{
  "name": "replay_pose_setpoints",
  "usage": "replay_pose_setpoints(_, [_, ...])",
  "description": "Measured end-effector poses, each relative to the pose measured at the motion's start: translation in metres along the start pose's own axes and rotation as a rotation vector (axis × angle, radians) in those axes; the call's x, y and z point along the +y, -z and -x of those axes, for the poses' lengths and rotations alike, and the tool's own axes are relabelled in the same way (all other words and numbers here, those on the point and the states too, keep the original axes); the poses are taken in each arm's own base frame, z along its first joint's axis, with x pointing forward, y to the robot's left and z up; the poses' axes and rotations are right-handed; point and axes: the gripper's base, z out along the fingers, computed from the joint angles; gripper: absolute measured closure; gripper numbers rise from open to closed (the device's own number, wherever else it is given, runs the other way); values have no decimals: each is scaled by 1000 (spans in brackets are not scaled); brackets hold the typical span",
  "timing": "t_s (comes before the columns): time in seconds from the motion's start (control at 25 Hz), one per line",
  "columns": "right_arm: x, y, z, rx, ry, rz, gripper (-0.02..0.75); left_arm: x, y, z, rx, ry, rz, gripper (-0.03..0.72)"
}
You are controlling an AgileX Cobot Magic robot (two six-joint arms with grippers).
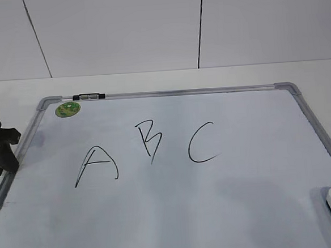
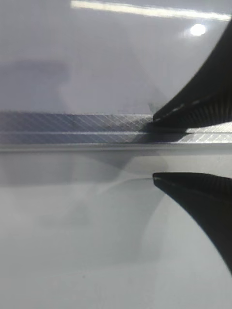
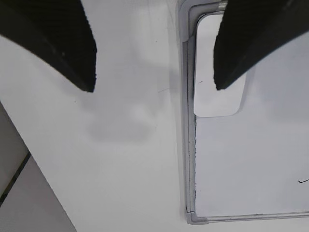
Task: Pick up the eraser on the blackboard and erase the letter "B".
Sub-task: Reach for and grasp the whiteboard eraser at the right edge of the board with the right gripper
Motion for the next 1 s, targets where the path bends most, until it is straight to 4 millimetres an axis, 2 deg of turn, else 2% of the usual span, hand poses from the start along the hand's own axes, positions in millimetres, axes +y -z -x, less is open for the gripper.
replay_pose_setpoints(0.56, [0, 0, 0, 0, 2, 0, 144, 1, -6, 0, 45, 8, -18, 456])
replay_pose_setpoints(0.72, [2, -3, 3, 26, 115, 20, 144, 1, -6, 0, 45, 9, -22, 508])
replay_pose_setpoints(0.88, [9, -13, 22, 132, 163, 72, 144, -3, -6, 0, 45, -18, -25, 584])
replay_pose_setpoints(1.0, [14, -22, 42, 213, 160, 105, 144, -5, -6, 1, 44, -22, -26, 605])
